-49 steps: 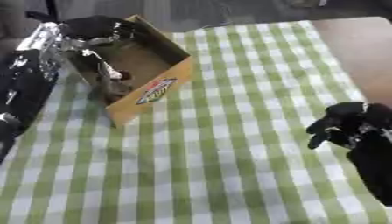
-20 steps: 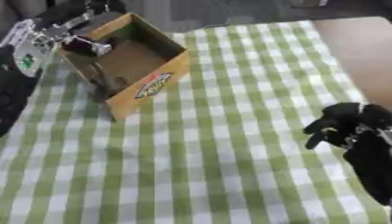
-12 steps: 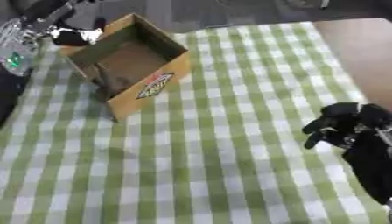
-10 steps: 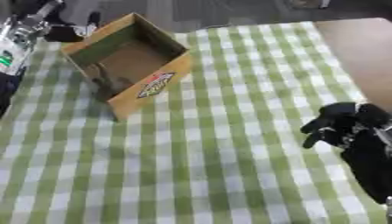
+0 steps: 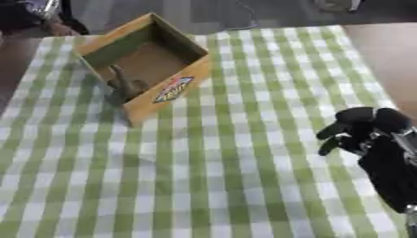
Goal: Pick up objects on the table and place them in the box.
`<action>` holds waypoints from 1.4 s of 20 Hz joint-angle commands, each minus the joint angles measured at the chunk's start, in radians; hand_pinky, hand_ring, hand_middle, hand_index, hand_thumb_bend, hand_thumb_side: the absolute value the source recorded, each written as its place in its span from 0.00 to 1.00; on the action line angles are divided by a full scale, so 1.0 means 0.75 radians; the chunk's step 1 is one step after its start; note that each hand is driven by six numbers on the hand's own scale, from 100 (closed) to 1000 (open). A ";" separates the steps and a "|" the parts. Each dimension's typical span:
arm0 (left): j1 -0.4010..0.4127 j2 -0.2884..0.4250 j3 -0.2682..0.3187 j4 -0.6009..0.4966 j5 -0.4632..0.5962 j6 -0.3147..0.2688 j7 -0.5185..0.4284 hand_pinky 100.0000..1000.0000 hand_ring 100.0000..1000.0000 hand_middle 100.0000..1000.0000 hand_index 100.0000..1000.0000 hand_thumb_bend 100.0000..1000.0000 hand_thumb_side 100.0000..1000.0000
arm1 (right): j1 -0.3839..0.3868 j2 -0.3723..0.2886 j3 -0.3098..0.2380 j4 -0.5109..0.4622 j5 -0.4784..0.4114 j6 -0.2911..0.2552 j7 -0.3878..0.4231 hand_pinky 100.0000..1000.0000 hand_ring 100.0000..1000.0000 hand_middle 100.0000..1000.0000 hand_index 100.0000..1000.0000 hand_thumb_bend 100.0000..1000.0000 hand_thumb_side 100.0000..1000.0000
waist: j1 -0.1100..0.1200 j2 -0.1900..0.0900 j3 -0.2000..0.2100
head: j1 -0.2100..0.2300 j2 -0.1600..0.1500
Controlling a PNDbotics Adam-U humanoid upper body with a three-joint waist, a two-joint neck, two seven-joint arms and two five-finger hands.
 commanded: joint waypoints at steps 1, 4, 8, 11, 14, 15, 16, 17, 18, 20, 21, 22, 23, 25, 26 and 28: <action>0.057 0.046 0.046 -0.168 0.192 0.047 -0.072 0.62 0.68 0.70 0.80 0.00 0.36 | -0.008 -0.020 -0.015 -0.009 0.002 -0.005 -0.002 0.46 0.59 0.49 0.67 0.00 0.77 | -0.005 -0.027 0.010 | -0.009 0.015; 0.156 0.016 0.063 -0.289 0.307 0.090 -0.140 0.60 0.66 0.68 0.79 0.00 0.36 | -0.005 -0.020 -0.017 -0.007 0.001 -0.007 -0.005 0.46 0.59 0.49 0.67 0.00 0.77 | -0.007 -0.030 0.026 | -0.012 0.021; 0.261 -0.043 0.083 -0.410 0.394 0.156 -0.222 0.58 0.64 0.65 0.79 0.00 0.35 | -0.002 -0.021 -0.017 -0.007 0.000 -0.007 -0.004 0.46 0.59 0.48 0.67 0.00 0.77 | -0.012 -0.034 0.045 | -0.016 0.026; 0.321 -0.092 0.088 -0.482 0.433 0.210 -0.282 0.57 0.62 0.63 0.78 0.00 0.35 | 0.002 -0.019 -0.020 -0.005 0.001 -0.007 -0.006 0.46 0.59 0.48 0.67 0.00 0.77 | -0.013 -0.035 0.052 | -0.018 0.029; 0.361 -0.138 0.095 -0.535 0.460 0.257 -0.322 0.55 0.59 0.62 0.77 0.00 0.35 | 0.003 -0.020 -0.017 -0.004 0.002 -0.007 -0.004 0.46 0.59 0.48 0.67 0.00 0.77 | -0.015 -0.035 0.062 | -0.016 0.038; 0.371 -0.151 0.096 -0.549 0.465 0.270 -0.331 0.55 0.58 0.62 0.77 0.00 0.35 | 0.004 -0.020 -0.017 -0.004 0.002 -0.006 -0.003 0.46 0.59 0.48 0.67 0.00 0.77 | -0.015 -0.035 0.064 | -0.015 0.039; 0.378 -0.161 0.096 -0.561 0.468 0.281 -0.340 0.55 0.58 0.61 0.77 0.00 0.34 | 0.004 -0.019 -0.018 -0.004 0.002 -0.006 -0.003 0.46 0.59 0.48 0.67 0.00 0.78 | -0.016 -0.034 0.065 | -0.016 0.038; 0.383 -0.171 0.094 -0.572 0.469 0.291 -0.350 0.55 0.57 0.61 0.77 0.00 0.34 | 0.005 -0.018 -0.018 -0.003 0.003 -0.006 -0.004 0.46 0.59 0.48 0.67 0.00 0.78 | -0.017 -0.033 0.067 | -0.016 0.040; 0.389 -0.181 0.093 -0.579 0.470 0.300 -0.362 0.54 0.57 0.60 0.77 0.00 0.34 | 0.005 -0.019 -0.017 -0.003 0.004 -0.006 -0.003 0.46 0.59 0.48 0.67 0.00 0.78 | -0.017 -0.033 0.069 | -0.014 0.044; 0.400 -0.202 0.091 -0.593 0.470 0.317 -0.384 0.54 0.55 0.59 0.77 0.00 0.34 | 0.006 -0.018 -0.017 -0.003 0.005 -0.006 -0.002 0.46 0.59 0.48 0.67 0.00 0.78 | -0.017 -0.032 0.071 | -0.011 0.049; 0.406 -0.213 0.090 -0.600 0.468 0.323 -0.398 0.54 0.55 0.59 0.77 0.00 0.34 | 0.006 -0.017 -0.018 -0.002 0.005 -0.006 -0.004 0.46 0.59 0.48 0.67 0.00 0.78 | -0.018 -0.030 0.071 | -0.012 0.048; 0.410 -0.221 0.089 -0.603 0.466 0.328 -0.410 0.53 0.54 0.58 0.77 0.00 0.35 | 0.006 -0.016 -0.019 -0.002 0.005 -0.006 -0.005 0.46 0.59 0.48 0.67 0.00 0.78 | -0.019 -0.029 0.072 | -0.013 0.050; 0.413 -0.232 0.086 -0.604 0.465 0.332 -0.423 0.53 0.54 0.58 0.77 0.00 0.35 | 0.007 -0.017 -0.018 -0.003 0.006 -0.006 -0.005 0.46 0.59 0.48 0.67 0.00 0.78 | -0.020 -0.029 0.074 | -0.013 0.055; 0.422 -0.254 0.086 -0.606 0.464 0.343 -0.441 0.53 0.54 0.58 0.77 0.00 0.36 | 0.008 -0.017 -0.018 -0.002 0.008 -0.006 -0.004 0.46 0.59 0.48 0.67 0.00 0.78 | -0.020 -0.029 0.077 | -0.009 0.059; 0.426 -0.262 0.087 -0.606 0.464 0.347 -0.446 0.52 0.53 0.57 0.77 0.00 0.37 | 0.007 -0.016 -0.019 -0.002 0.007 -0.006 -0.005 0.46 0.59 0.48 0.67 0.00 0.78 | -0.020 -0.029 0.077 | -0.010 0.057; 0.430 -0.274 0.087 -0.606 0.464 0.357 -0.450 0.52 0.52 0.57 0.76 0.00 0.38 | 0.007 -0.015 -0.020 -0.002 0.006 -0.006 -0.007 0.46 0.59 0.48 0.67 0.00 0.78 | -0.022 -0.029 0.079 | -0.014 0.058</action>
